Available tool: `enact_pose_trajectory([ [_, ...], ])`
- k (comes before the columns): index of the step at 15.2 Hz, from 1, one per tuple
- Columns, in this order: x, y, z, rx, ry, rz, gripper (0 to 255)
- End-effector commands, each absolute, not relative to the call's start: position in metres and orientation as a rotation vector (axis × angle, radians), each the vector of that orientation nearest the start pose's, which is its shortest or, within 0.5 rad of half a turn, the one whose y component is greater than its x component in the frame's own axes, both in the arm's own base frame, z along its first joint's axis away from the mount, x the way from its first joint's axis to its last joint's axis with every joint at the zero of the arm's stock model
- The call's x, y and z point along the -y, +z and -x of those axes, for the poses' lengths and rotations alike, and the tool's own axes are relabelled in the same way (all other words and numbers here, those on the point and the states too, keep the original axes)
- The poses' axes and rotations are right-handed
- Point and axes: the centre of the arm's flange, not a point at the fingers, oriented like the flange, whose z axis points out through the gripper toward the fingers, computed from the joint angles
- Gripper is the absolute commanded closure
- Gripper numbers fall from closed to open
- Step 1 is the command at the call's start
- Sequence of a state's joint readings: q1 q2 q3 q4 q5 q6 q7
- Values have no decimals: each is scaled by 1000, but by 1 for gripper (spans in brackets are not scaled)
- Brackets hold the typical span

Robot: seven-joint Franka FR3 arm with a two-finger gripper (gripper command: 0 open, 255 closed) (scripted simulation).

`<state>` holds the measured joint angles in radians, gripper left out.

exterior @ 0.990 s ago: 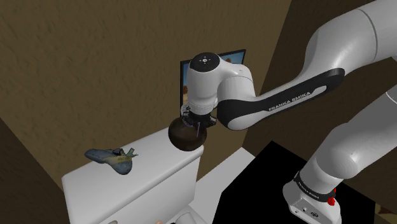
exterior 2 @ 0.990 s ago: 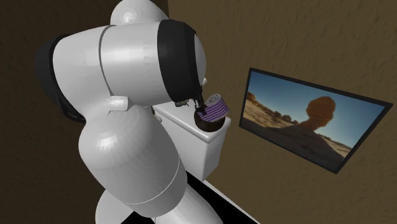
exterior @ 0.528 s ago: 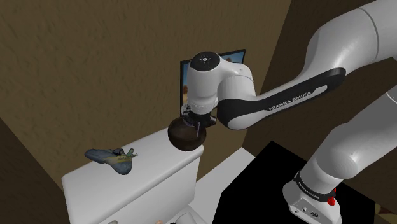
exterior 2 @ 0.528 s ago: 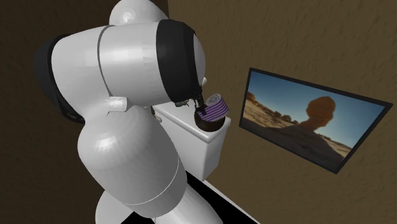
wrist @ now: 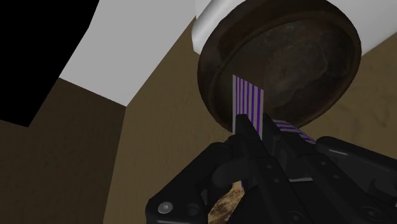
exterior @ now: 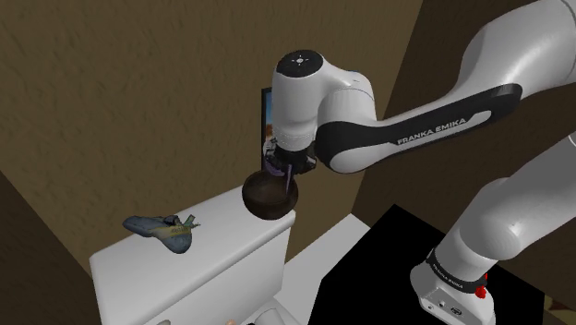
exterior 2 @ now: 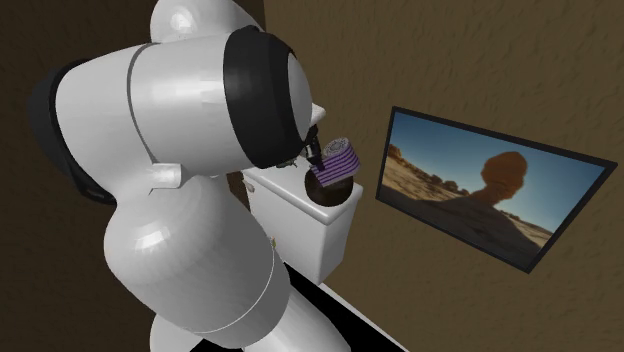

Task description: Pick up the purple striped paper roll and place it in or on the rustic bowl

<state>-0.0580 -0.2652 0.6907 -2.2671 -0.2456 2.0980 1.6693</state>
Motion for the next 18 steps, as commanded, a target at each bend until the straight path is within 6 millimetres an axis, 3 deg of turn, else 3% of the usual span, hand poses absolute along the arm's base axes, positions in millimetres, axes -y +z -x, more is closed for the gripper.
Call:
enact_pose_trajectory([
  [1,-287,461,-393,-1444,-585,2880,255],
  [15,-287,533,-393,-1444,-585,2880,255],
  [17,-307,548,-402,-1444,-585,2880,255],
  [18,-307,543,-402,-1444,-585,2880,255],
])
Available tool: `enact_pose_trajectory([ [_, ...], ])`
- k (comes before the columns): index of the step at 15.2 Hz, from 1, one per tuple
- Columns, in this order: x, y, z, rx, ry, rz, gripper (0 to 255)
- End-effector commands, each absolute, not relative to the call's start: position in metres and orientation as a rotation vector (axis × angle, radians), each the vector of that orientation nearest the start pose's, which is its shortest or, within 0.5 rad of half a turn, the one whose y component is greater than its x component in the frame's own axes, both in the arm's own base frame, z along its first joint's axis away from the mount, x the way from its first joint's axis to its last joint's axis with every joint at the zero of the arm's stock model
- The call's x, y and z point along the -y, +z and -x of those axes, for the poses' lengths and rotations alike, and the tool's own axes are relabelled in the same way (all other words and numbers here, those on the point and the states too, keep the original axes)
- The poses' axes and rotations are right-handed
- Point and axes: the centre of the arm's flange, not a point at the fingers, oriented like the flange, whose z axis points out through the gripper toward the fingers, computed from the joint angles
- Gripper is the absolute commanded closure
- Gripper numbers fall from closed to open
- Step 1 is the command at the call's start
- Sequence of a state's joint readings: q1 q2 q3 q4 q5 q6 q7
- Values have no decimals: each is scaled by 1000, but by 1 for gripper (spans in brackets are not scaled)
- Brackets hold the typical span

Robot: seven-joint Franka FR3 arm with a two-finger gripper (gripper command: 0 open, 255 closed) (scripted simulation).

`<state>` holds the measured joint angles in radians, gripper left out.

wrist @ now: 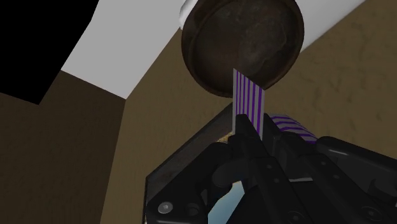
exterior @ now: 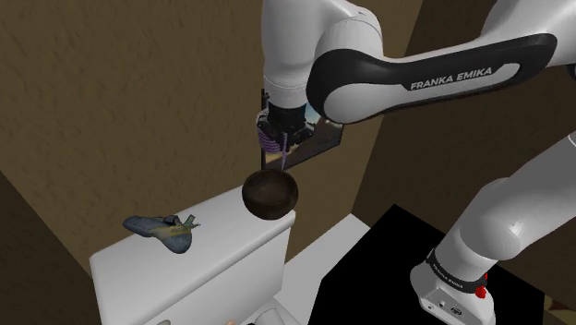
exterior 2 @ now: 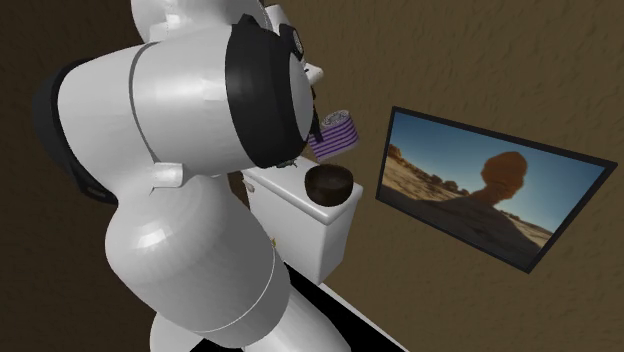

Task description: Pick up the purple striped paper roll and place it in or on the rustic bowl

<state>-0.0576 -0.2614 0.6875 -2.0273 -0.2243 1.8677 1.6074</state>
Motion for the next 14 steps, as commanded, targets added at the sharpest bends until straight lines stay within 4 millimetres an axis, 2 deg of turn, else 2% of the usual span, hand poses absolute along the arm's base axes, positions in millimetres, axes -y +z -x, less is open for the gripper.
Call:
enact_pose_trajectory([
  [1,-307,537,-402,-1444,-585,2880,255],
  [14,-307,469,-402,-1444,-585,2880,255],
])
